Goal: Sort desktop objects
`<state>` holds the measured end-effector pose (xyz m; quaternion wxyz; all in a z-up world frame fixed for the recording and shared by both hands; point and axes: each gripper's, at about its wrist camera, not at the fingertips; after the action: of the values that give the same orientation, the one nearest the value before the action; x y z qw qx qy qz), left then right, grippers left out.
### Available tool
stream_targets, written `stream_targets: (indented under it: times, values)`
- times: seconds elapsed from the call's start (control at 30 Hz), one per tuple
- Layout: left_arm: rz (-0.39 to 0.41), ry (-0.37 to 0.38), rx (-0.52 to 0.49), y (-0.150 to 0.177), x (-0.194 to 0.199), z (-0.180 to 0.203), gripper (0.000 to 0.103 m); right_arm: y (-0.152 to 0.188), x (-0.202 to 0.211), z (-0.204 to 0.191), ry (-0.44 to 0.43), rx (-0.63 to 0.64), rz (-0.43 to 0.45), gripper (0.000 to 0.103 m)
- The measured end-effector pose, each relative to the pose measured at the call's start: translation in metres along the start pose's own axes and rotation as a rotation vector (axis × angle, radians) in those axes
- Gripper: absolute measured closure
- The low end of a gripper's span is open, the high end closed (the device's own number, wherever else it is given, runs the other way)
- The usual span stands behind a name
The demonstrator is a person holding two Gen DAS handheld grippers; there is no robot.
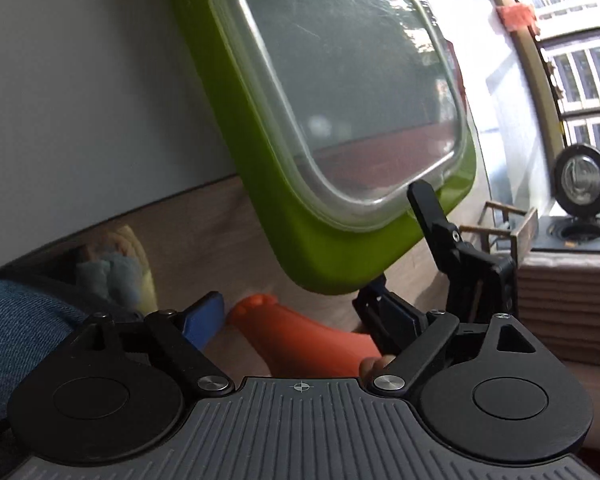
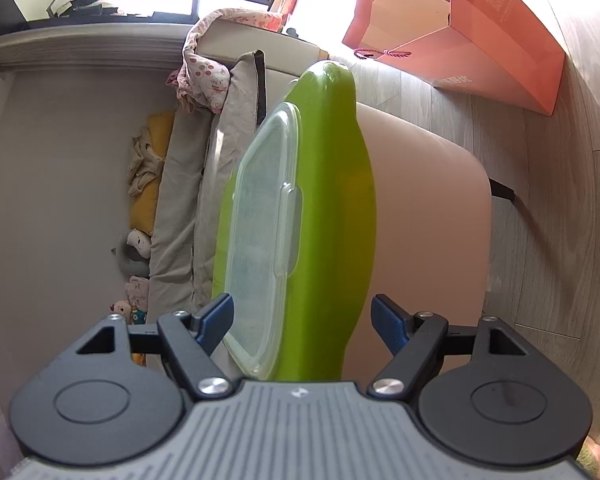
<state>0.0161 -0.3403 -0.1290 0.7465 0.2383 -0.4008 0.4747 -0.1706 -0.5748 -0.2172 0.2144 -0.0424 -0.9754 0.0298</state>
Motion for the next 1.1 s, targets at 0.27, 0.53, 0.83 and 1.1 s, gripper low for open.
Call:
stream_targets:
  times: [0.27, 0.53, 0.83, 1.1]
  values:
    - [0.130, -0.099, -0.347, -0.001, 0.041, 0.054, 0.009, -0.002, -0.028, 0.009, -0.025, -0.089, -0.022, 0.040]
    - [0.118, -0.090, -0.349, -0.001, 0.050, 0.046, 0.009, -0.003, -0.003, 0.013, -0.040, -0.073, -0.046, 0.060]
    - [0.125, 0.011, -0.224, -0.011, 0.059, 0.013, 0.007, 0.003, 0.017, -0.005, -0.001, 0.185, 0.120, 0.009]
    - [0.176, 0.246, -0.066, -0.027, 0.064, -0.013, 0.006, -0.006, -0.007, 0.016, -0.066, -0.217, -0.014, 0.059]
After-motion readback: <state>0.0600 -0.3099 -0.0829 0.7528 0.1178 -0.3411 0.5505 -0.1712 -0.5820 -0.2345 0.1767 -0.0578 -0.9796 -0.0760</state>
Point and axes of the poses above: each gripper's, at about its wrist camera, not at the fingertips, and x roughly against the way its jaws point, z to its right, y to its underside, and after that the axes turned 5 degrees about y, right-handed
